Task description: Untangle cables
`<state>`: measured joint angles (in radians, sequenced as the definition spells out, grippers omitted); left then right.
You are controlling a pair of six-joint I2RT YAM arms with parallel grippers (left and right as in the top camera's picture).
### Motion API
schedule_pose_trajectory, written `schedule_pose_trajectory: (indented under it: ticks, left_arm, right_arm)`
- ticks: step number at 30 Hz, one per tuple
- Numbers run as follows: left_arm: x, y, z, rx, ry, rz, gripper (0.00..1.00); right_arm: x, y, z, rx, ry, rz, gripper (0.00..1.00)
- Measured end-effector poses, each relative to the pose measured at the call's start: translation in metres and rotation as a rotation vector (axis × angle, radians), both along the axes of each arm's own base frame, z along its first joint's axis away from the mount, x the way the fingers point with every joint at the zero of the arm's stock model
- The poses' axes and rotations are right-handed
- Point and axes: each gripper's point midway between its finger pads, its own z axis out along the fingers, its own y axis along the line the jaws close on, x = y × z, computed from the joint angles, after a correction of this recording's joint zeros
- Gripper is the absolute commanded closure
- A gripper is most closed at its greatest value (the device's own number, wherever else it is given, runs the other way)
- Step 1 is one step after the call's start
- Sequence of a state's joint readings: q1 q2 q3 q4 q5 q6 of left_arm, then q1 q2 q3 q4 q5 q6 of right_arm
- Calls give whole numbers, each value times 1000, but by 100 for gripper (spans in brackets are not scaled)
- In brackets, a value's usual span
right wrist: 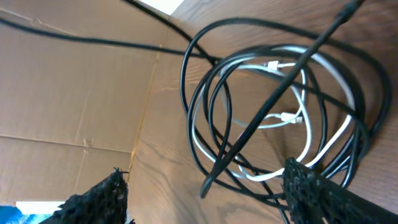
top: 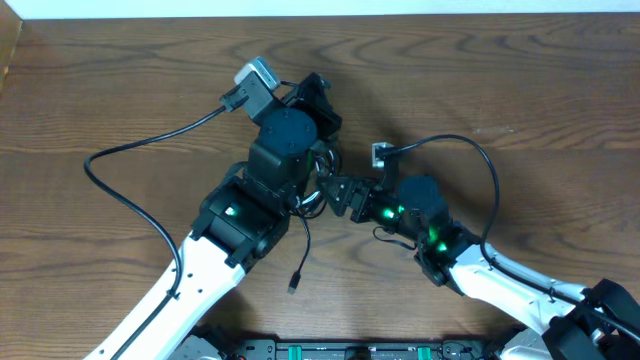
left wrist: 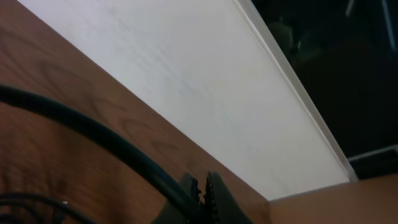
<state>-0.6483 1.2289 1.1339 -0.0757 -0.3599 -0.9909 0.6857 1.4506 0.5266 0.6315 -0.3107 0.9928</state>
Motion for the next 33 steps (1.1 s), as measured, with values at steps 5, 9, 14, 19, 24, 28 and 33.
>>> schedule_pose_trajectory:
  ticks: [5,9,14,19,24,28,33]
  left_arm:
    - [-3,-11,-1,-2,-2,-27,92]
    - [-7,-21,-2,-1,1,-54,92]
    - [-17,-37,-1,-5,-3,-100,92]
    - [-24,-50,1,-13,-10,-138,92]
    - [-29,-56,1,-13,-10,-156,92]
    - [-29,-56,1,-13,-10,-158,92]
    - [-29,-56,1,-13,-10,-158,91]
  right_arm:
    - [-6,3,-11,-35,29,-10,32]
    - [-4,2,-13,-48,30,-35,38]
    - [1,-3,-16,-63,31,-73,50]
    - [2,-6,-21,-79,40,-92,78]
    - [4,-7,-32,-98,64,-108,99]
    - [4,-7,-42,-108,93,-113,99]
    - [6,-6,-40,-97,91,-117,99]
